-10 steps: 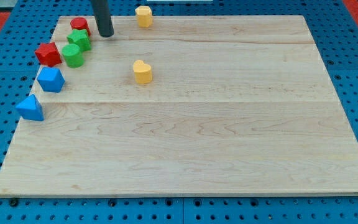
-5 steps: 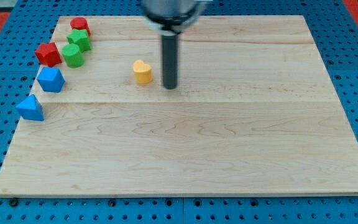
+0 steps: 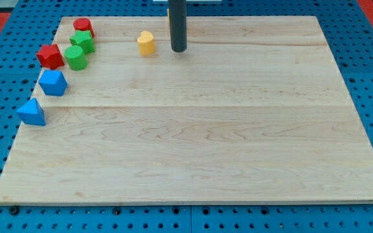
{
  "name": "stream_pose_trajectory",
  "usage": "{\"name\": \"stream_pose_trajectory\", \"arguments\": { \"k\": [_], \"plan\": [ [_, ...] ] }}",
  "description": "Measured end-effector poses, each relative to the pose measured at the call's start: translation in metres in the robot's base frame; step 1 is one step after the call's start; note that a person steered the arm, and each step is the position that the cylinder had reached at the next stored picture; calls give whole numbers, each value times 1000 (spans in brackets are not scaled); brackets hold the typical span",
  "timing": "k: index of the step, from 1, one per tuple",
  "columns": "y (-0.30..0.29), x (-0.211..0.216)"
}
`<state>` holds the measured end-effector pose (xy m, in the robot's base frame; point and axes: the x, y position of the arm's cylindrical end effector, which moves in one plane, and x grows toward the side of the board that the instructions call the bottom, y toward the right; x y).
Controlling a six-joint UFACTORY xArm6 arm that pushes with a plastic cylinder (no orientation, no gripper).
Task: Push the heart towards the hexagon
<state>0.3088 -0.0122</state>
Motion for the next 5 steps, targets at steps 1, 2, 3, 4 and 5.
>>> {"name": "stream_pose_trajectory", "arguments": {
  "k": [1, 2, 3, 4, 5],
  "plan": [
    [-77, 6],
    [-74, -53],
    [-52, -68],
    [-44, -7],
    [-71, 125]
  ]
}}
